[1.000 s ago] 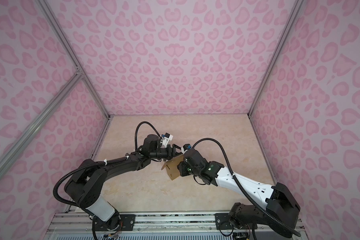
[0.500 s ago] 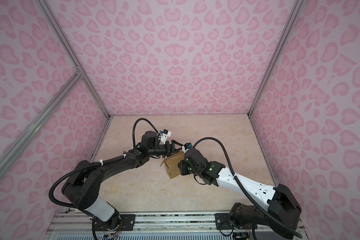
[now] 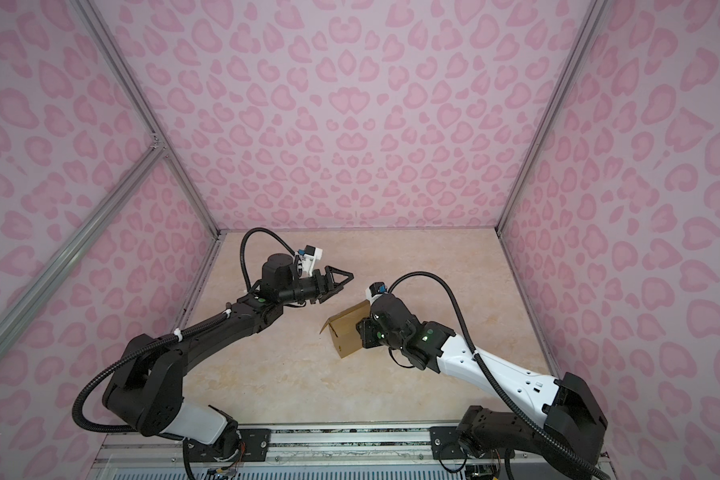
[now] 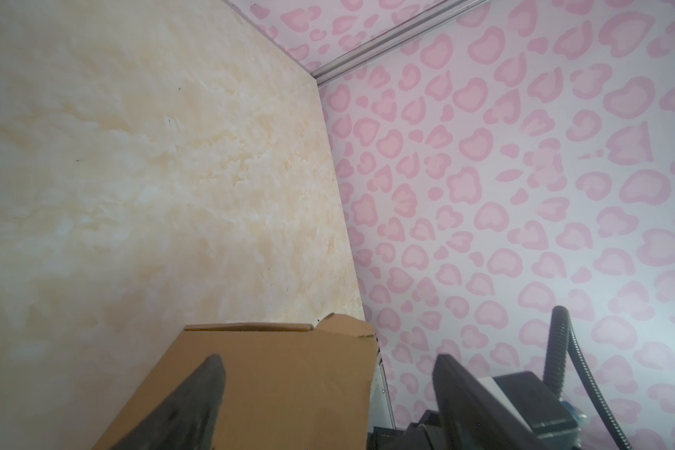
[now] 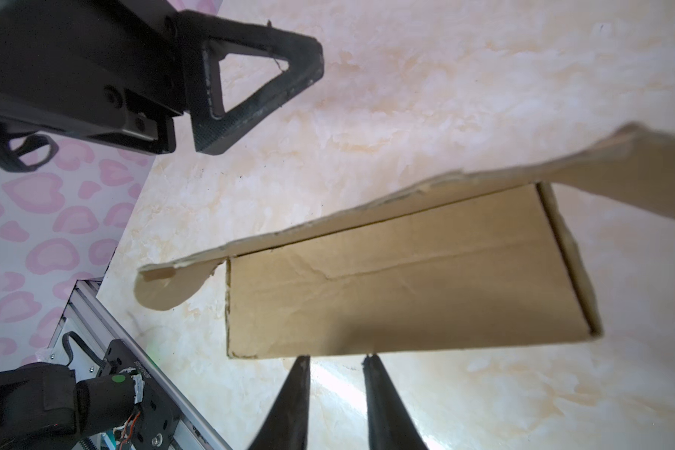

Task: Fold the paper box

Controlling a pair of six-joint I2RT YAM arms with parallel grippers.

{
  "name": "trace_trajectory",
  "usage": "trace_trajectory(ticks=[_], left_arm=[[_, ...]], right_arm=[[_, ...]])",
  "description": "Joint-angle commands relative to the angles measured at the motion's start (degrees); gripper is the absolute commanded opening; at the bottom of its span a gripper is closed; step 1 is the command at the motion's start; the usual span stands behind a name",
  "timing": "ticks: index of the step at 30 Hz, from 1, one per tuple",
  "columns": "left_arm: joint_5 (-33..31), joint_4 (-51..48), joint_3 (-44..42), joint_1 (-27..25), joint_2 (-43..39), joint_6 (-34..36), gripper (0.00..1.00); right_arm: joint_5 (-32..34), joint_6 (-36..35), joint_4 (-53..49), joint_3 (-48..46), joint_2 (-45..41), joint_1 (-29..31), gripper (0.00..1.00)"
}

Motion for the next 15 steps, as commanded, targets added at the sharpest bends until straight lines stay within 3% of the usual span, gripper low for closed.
trace_trajectory(ticks=[1, 7, 15], left_arm=[[-3.77, -3.47, -0.79, 0.65, -3.64, 3.25, 0.86], [-11.32, -14.40, -4.95, 0.94, -13.65, 9.03, 0.86], [-13.60, -25.18, -9.58, 0.56, -25.66, 14.68, 0.80]], right_arm=[[1.44, -1.47, -3.29, 1.21, -0.79, 0.01, 0.27], [2.17, -5.64, -9.53, 4.59, -3.82, -2.58, 0.28], [-4.47, -14.93, -15.40, 9.99, -5.56, -14.54, 0.34]])
